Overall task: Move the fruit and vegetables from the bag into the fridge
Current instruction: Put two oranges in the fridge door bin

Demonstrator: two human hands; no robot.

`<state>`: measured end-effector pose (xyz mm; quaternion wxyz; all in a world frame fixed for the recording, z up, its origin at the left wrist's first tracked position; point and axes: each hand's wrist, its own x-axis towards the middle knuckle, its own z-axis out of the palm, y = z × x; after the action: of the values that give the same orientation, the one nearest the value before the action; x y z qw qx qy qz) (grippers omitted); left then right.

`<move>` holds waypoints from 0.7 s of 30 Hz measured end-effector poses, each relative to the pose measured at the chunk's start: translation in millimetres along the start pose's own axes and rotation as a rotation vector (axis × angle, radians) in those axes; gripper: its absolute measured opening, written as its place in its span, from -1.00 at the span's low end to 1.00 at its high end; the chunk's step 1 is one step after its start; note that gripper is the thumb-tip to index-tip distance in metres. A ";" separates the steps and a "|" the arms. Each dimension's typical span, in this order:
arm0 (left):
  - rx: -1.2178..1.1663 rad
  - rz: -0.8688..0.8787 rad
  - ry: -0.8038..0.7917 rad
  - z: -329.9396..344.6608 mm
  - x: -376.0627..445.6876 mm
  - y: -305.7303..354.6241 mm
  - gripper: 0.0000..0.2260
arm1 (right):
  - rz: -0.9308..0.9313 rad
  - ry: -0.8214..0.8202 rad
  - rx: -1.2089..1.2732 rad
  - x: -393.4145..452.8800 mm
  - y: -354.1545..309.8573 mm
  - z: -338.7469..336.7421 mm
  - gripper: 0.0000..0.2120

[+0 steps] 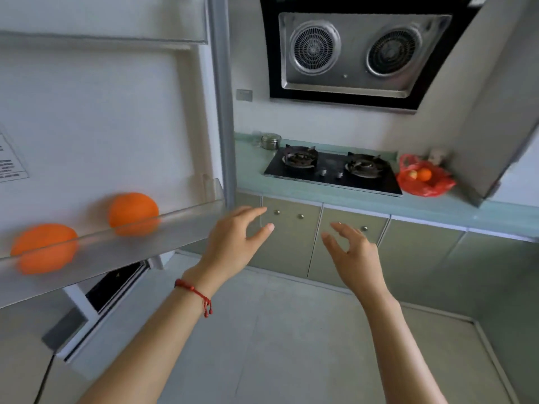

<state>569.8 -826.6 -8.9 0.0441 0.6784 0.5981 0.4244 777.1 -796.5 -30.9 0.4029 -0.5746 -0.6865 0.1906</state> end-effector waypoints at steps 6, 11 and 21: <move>0.135 0.109 -0.164 99.3 15.3 11.3 -0.53 | 0.068 0.033 -0.249 5.3 85.4 -53.2 -0.60; 0.296 0.228 -0.299 189.0 21.7 38.8 -0.58 | 0.072 -0.018 -0.454 4.9 160.2 -95.5 -0.59; 0.323 0.323 -0.464 322.3 41.6 95.3 -0.54 | 0.181 -0.019 -0.547 14.9 261.4 -156.3 -0.56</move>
<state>843.1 -673.8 -138.1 0.0033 0.8413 0.5164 0.1597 1063.6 -744.1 -121.1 0.2076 -0.7189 -0.6623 0.0388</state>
